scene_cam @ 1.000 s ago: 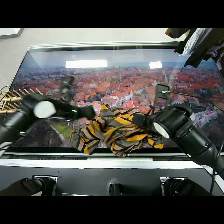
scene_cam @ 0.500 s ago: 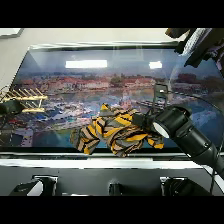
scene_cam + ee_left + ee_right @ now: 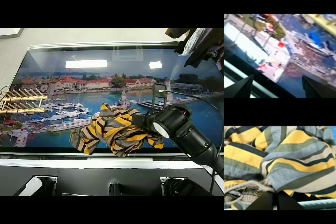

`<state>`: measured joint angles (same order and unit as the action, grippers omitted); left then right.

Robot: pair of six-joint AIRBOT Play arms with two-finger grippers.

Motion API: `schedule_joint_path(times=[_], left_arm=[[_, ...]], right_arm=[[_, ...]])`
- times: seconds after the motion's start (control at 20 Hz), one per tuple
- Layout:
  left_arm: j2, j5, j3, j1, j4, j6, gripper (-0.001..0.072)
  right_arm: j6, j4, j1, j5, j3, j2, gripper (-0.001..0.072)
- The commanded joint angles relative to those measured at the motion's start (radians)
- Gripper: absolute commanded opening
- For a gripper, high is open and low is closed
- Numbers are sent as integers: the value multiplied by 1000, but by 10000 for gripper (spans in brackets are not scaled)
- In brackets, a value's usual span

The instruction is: Fold the clothes and pants, and hang the long-sleeved shirts on hangers.

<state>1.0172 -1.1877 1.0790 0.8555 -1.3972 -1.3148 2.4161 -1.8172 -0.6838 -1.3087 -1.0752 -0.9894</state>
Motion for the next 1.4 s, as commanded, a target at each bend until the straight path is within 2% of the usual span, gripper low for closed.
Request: schedule_joint_path(times=[0.0, 0.1, 0.2, 0.35, 0.7, 1.0, 1.2, 1.35], left_arm=[[109, 38, 9, 163, 63, 257, 710], [171, 74, 9, 188, 63, 335, 709], [232, 103, 9, 198, 67, 377, 710], [325, 91, 9, 198, 127, 484, 709], [448, 151, 9, 155, 178, 602, 709], [518, 162, 8, 123, 174, 628, 709], [539, 162, 8, 119, 175, 731, 709], [552, 167, 8, 119, 174, 733, 709]], right_arm=[[-39, 3, 0, -12, 0, -1, 28], [-49, 3, 0, -11, 0, -1, 28], [-49, 3, 0, -13, 0, -1, 28], [-49, 3, 0, -14, 0, -1, 29], [-48, 3, 0, -27, 0, -1, 29], [-48, 3, 0, -28, 0, -1, 29], [-48, 3, 0, -27, 0, -1, 29], [-48, 1, 0, -27, 0, -1, 29]])
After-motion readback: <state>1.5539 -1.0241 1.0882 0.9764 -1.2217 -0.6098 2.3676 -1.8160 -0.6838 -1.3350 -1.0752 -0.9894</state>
